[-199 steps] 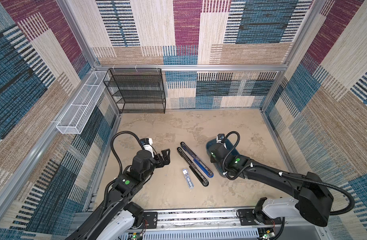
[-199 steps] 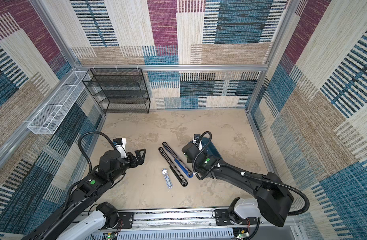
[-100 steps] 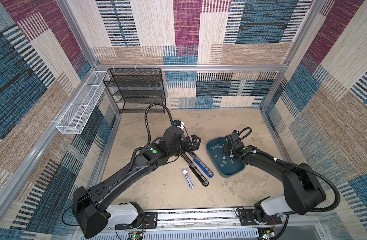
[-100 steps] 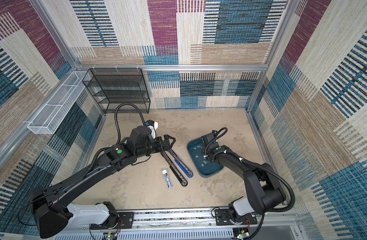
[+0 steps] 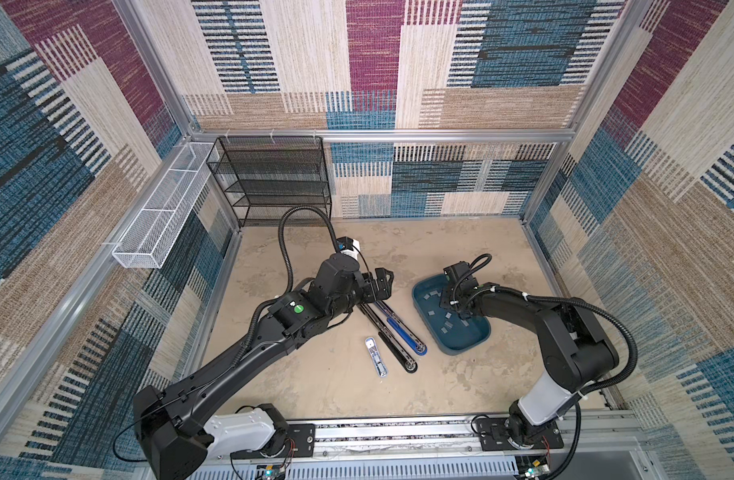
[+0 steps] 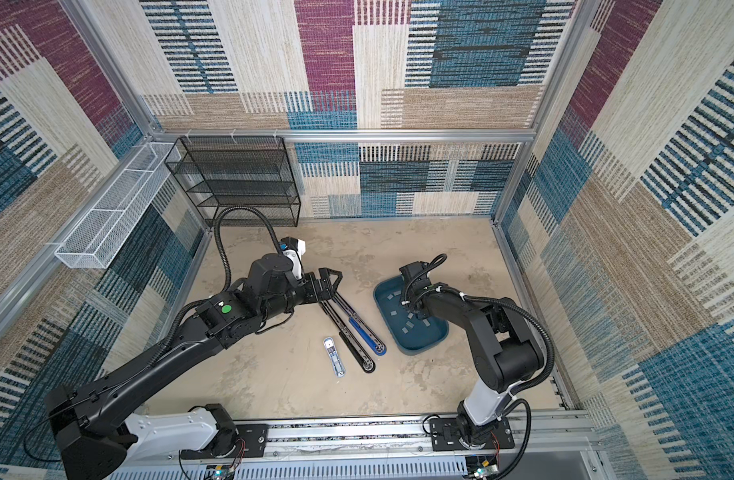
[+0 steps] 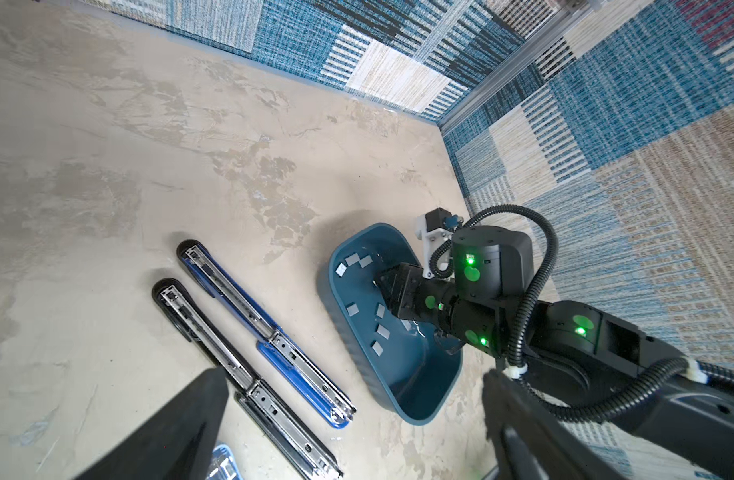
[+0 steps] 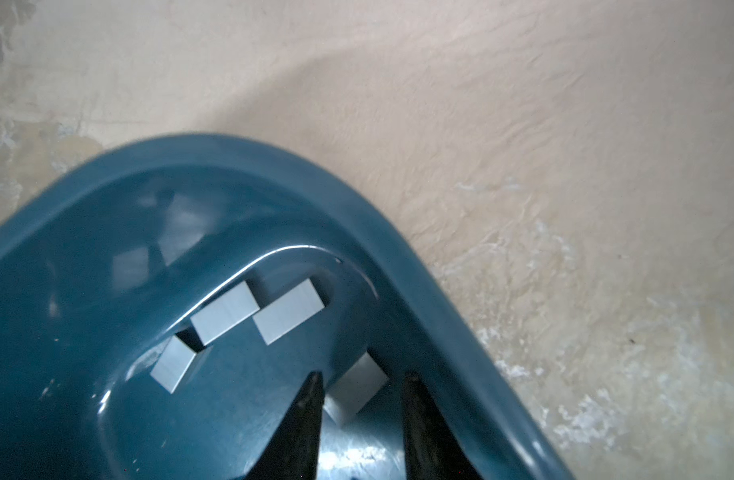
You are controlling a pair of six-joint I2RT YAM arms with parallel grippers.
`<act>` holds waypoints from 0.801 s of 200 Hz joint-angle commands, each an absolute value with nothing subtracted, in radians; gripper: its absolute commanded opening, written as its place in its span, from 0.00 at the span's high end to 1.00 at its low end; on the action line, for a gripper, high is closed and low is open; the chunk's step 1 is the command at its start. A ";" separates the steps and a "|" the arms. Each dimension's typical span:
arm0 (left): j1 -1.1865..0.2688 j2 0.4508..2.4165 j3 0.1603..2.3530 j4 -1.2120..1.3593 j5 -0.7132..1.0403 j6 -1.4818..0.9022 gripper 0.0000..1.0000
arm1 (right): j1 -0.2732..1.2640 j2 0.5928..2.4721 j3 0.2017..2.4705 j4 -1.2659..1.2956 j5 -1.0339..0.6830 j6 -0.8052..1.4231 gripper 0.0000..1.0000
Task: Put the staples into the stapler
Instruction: 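Grasp a staple strip in the teal tray with right gripper while left draws back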
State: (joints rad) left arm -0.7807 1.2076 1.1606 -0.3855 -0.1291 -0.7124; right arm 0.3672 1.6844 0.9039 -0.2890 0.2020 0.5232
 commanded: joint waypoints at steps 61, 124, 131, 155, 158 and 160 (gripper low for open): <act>-0.769 1.218 1.072 -0.377 -0.278 -0.577 0.01 | 0.367 1.721 0.886 -0.220 0.213 0.529 0.64; -0.620 1.060 0.753 -0.312 -0.219 -0.459 0.01 | 0.367 1.743 0.897 -0.230 0.234 0.515 0.72; -0.608 1.032 0.726 -0.309 -0.226 -0.452 0.01 | 0.367 1.741 0.894 -0.227 0.228 0.515 0.73; -0.579 0.941 0.662 -0.337 -0.301 -0.438 0.01 | 0.368 1.734 0.886 -0.227 0.216 0.505 0.74; -0.575 0.930 0.657 -0.340 -0.309 -0.437 0.01 | 0.368 1.732 0.885 -0.227 0.216 0.505 0.75; -0.574 0.925 0.652 -0.344 -0.315 -0.435 0.01 | 0.368 1.731 0.884 -0.227 0.216 0.505 0.75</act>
